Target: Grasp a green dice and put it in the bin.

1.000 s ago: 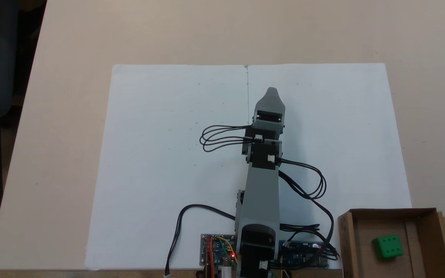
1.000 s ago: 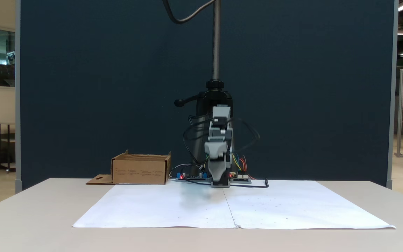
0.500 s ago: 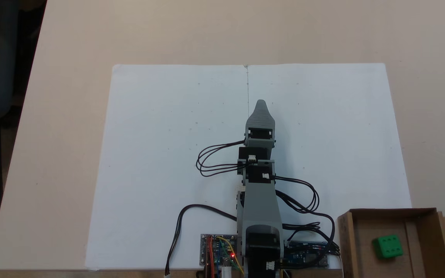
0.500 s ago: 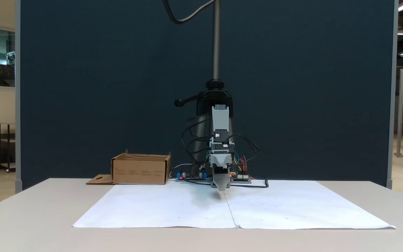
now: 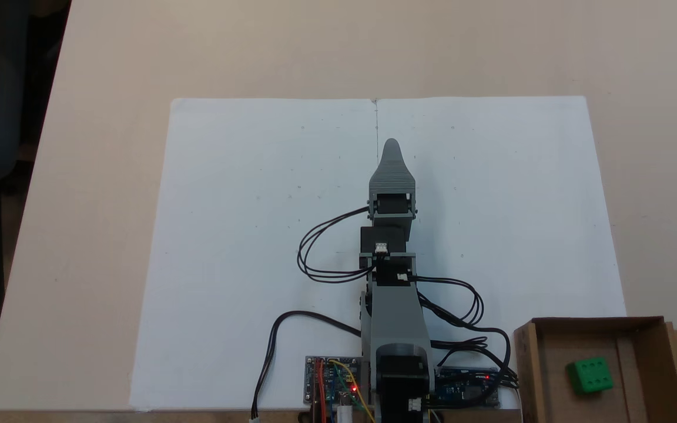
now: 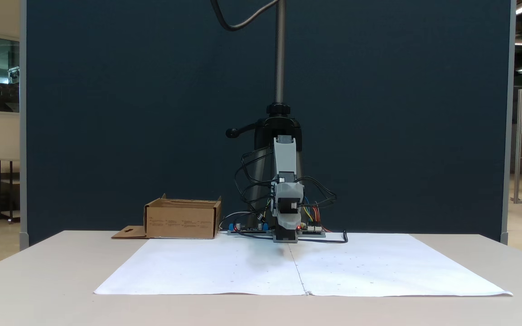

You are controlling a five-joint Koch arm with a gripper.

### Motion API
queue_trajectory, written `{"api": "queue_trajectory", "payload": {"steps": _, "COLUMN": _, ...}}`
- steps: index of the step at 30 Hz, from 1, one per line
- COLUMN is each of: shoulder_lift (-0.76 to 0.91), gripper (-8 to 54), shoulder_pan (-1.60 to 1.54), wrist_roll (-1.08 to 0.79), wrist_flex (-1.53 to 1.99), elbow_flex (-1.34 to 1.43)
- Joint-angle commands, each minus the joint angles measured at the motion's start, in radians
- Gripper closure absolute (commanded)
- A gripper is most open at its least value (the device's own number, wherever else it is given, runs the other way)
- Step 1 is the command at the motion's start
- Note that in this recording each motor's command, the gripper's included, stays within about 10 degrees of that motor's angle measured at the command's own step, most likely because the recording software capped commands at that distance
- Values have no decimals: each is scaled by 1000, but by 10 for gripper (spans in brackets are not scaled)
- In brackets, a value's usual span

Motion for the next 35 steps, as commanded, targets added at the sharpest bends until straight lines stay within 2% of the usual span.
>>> {"api": "queue_trajectory", "payload": {"steps": 1, "shoulder_lift": 118, "gripper": 12, "shoulder_pan": 15, "wrist_roll": -61, "wrist_flex": -153, "elbow_flex": 74}}
{"api": "queue_trajectory", "payload": {"steps": 24, "shoulder_lift": 114, "gripper": 9, "shoulder_pan": 29, "wrist_roll": -60, "wrist_flex": -538, "elbow_flex": 72}}
{"api": "queue_trajectory", "payload": {"steps": 35, "shoulder_lift": 114, "gripper": 8, "shoulder_pan": 32, "wrist_roll": -60, "wrist_flex": -574, "elbow_flex": 72}}
